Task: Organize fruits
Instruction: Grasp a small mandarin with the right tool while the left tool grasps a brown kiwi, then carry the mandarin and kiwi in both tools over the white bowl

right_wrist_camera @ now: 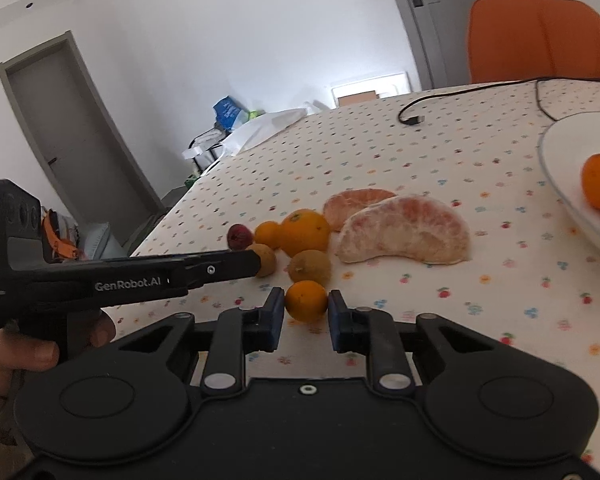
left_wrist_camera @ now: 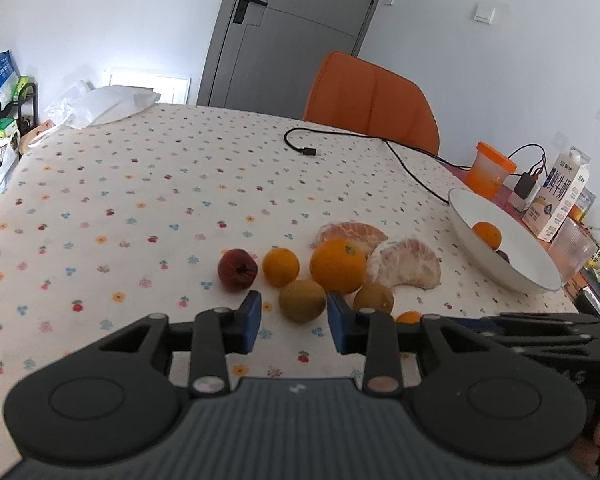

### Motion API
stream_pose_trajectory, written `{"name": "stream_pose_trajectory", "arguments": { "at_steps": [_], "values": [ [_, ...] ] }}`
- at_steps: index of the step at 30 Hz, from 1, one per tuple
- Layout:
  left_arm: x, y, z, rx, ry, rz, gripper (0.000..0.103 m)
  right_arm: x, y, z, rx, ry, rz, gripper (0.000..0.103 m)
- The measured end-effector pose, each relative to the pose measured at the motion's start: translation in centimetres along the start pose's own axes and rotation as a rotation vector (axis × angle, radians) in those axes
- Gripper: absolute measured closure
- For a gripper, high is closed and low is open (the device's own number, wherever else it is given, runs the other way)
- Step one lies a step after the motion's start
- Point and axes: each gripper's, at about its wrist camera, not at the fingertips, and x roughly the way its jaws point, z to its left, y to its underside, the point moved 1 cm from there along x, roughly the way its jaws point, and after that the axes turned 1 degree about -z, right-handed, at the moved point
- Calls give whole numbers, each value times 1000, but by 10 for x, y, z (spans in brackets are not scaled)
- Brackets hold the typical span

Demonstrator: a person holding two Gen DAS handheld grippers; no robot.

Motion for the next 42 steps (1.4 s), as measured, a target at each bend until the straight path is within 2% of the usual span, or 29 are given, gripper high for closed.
{"name": "stream_pose_trajectory", "arguments": {
  "at_steps": [4,6,24,42],
  "values": [
    [5,-1,-3,7,-2,1,70,-12,1,-9,20,29,-23,81],
    [7,-2,-4,-4,-4,6,78,-19,2,-14,30,42,-36,81],
    [-23,-2,-57,78,13,-38,78,-71,10,-36,65,103,-130,81],
    [-21,3,-113,156,54,-38,78,-114,20,-66,111,147,-201,81]
  ]
}}
